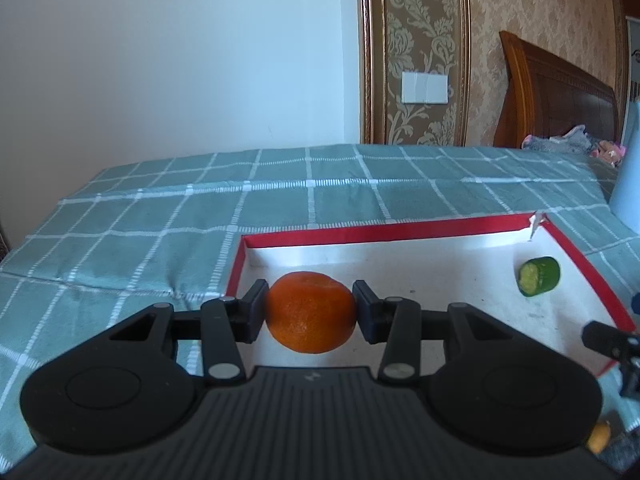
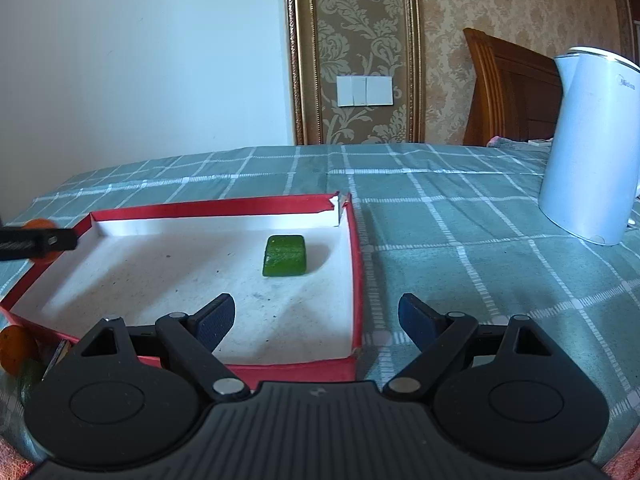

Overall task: Organize fruits
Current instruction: 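Carry the mandarin into the box and open the left gripper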

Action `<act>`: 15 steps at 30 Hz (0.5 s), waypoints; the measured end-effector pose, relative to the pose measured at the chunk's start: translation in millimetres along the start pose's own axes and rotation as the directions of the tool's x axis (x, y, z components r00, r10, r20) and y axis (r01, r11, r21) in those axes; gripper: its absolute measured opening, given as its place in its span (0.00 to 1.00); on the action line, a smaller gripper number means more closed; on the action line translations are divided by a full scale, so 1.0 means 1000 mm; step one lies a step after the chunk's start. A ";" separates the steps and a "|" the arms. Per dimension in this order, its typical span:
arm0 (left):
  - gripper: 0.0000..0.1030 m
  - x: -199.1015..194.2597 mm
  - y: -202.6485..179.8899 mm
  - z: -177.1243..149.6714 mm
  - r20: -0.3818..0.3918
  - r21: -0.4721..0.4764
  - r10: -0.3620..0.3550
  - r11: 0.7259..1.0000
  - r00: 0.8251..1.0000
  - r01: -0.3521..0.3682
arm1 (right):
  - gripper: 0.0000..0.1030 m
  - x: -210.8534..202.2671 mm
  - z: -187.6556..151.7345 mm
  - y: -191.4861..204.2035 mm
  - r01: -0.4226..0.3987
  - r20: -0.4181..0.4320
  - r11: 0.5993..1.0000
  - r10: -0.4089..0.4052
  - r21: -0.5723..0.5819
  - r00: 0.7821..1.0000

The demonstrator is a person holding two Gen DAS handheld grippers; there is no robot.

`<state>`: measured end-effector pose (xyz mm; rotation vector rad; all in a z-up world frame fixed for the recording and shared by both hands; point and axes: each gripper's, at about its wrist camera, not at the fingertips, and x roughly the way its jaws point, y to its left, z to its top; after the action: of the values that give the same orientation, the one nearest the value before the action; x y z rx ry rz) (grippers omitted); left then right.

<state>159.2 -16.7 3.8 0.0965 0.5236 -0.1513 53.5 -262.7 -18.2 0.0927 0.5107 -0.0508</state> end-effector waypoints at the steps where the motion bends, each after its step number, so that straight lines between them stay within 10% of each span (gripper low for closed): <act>1: 0.40 0.005 -0.001 0.001 -0.006 0.005 0.002 1.000 1.000 -0.002 | 0.87 0.000 0.000 0.000 -0.002 -0.002 1.000 0.002 -0.003 1.000; 15: 0.41 0.048 -0.003 0.010 -0.133 -0.002 0.008 1.000 0.991 -0.008 | 0.87 0.002 -0.002 0.006 -0.018 -0.022 1.000 0.017 -0.025 1.000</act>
<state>204.8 -26.3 -11.9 0.1070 0.6560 -0.1369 55.0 -257.0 -20.2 0.0728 0.5325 -0.0263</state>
